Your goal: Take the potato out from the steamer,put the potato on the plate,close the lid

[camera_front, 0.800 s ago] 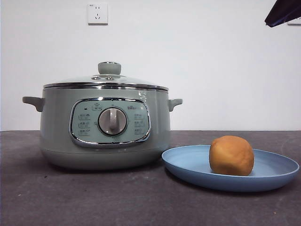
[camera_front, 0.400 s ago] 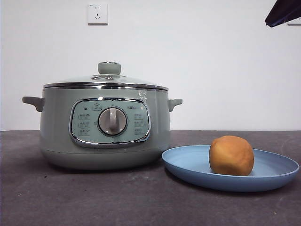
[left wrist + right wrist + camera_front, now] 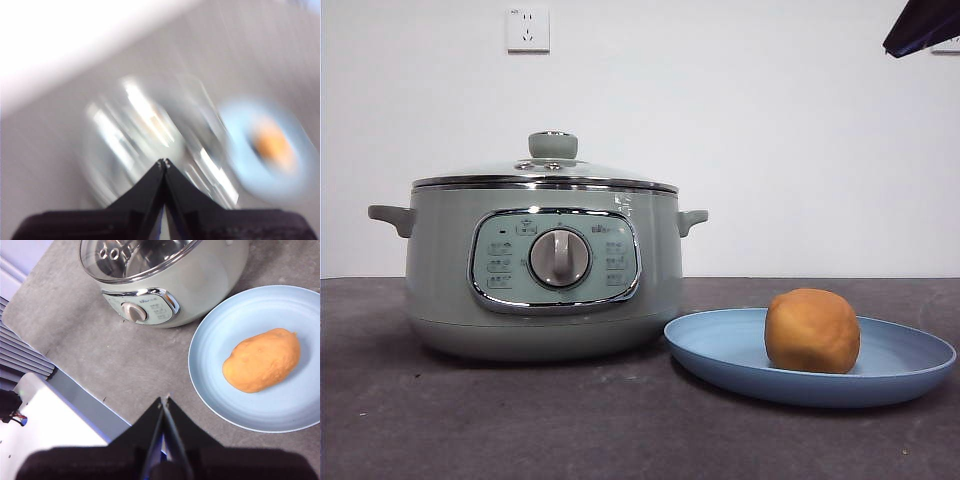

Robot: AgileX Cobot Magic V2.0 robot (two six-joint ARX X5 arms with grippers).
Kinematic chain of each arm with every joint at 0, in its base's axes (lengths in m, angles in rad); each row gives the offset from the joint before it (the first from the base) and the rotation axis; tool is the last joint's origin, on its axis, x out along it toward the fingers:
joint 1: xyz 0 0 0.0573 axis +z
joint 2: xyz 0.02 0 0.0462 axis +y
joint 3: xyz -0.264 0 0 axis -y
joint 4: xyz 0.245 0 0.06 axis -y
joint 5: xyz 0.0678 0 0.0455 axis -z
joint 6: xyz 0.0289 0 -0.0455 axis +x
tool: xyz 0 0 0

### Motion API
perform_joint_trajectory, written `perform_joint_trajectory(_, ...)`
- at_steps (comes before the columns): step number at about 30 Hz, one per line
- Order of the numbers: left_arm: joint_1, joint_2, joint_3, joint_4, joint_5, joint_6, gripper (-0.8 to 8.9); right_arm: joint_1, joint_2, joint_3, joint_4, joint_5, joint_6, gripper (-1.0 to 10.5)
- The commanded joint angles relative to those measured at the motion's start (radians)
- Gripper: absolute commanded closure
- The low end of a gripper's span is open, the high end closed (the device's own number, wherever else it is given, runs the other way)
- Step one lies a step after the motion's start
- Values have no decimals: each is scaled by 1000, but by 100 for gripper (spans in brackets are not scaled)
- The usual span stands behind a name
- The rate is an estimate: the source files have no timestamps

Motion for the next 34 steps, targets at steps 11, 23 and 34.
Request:
perform_joint_trajectory(11, 326, -424, -555, 598, -2, -27, 817, 1, 0, 1, 6, 2, 5, 946)
perform_joint_trajectory(23, 338, -691, -1122, 910, -10, -173, 817, 1, 0, 1, 6, 2, 5, 946)
perform_joint_trajectory(34, 338, -860, -1291, 849, -34, -184, 817, 1, 0, 1, 6, 2, 5, 946)
